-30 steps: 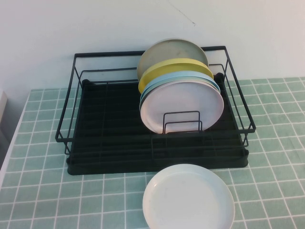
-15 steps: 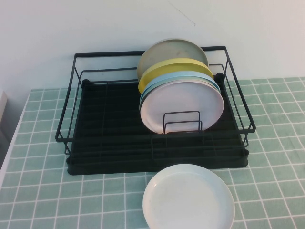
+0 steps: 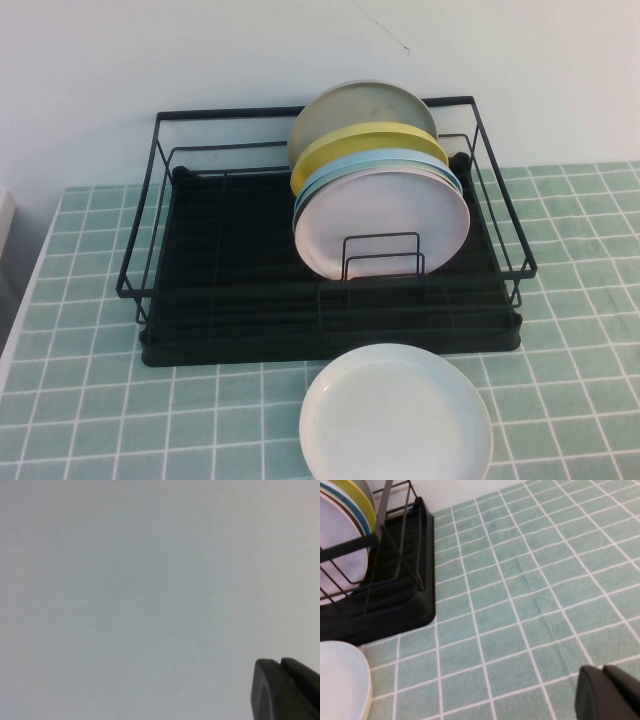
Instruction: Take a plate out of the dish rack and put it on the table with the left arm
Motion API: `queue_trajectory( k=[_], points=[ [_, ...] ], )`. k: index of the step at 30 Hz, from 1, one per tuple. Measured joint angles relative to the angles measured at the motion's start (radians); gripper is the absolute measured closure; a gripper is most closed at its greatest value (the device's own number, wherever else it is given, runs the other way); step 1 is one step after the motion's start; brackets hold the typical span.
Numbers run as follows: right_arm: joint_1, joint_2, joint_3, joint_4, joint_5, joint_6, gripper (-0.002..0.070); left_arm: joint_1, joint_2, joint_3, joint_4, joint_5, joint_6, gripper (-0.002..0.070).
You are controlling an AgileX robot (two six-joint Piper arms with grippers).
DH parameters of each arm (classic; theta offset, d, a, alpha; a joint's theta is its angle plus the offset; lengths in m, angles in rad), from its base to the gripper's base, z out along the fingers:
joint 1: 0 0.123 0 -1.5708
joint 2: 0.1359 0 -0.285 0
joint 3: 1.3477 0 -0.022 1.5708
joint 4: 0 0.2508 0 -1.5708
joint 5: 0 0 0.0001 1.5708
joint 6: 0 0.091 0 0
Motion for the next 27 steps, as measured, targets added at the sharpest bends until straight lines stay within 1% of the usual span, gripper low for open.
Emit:
queue_trajectory(
  k=[2,5,8,13,15,18,21,23,26,27],
  points=[
    [0.000,0.000,0.000,0.000,0.000,0.000,0.0678,0.000,0.044,-0.011,0.000,0.004,-0.003,0.0678],
    [0.000,0.000,0.000,0.000,0.000,0.000,0.0678,0.000,0.075,-0.014,-0.005,0.015,-0.067,0.0678],
    [0.000,0.000,0.000,0.000,0.000,0.000,0.0678,0.000,0.099,-0.014,0.008,0.079,-0.115,0.0678],
    [0.000,0.000,0.000,0.000,0.000,0.000,0.0678,0.000,0.200,-0.015,0.012,0.282,-0.127,0.0678],
    [0.000,0.000,0.000,0.000,0.000,0.000,0.0678,0.000,0.266,-0.015,-0.010,0.355,-0.100,0.0678],
    [0.000,0.000,0.000,0.000,0.000,0.000,0.0678,-0.002,0.357,-0.015,-0.111,0.413,0.060,0.0678],
    [0.000,0.000,0.000,0.000,0.000,0.000,0.0678,-0.036,0.432,-0.015,-0.289,0.434,0.301,0.0678],
    [0.000,0.000,0.000,0.000,0.000,0.000,0.0678,-0.086,0.490,-0.015,-0.446,0.434,0.484,0.0678],
    [0.000,0.000,0.000,0.000,0.000,0.000,0.0678,-0.153,0.580,-0.025,-0.630,0.434,0.758,0.0678],
    [0.000,0.000,0.000,0.000,0.000,0.000,0.0678,-0.174,0.616,-0.032,-0.680,0.434,0.828,0.0678]
  ],
)
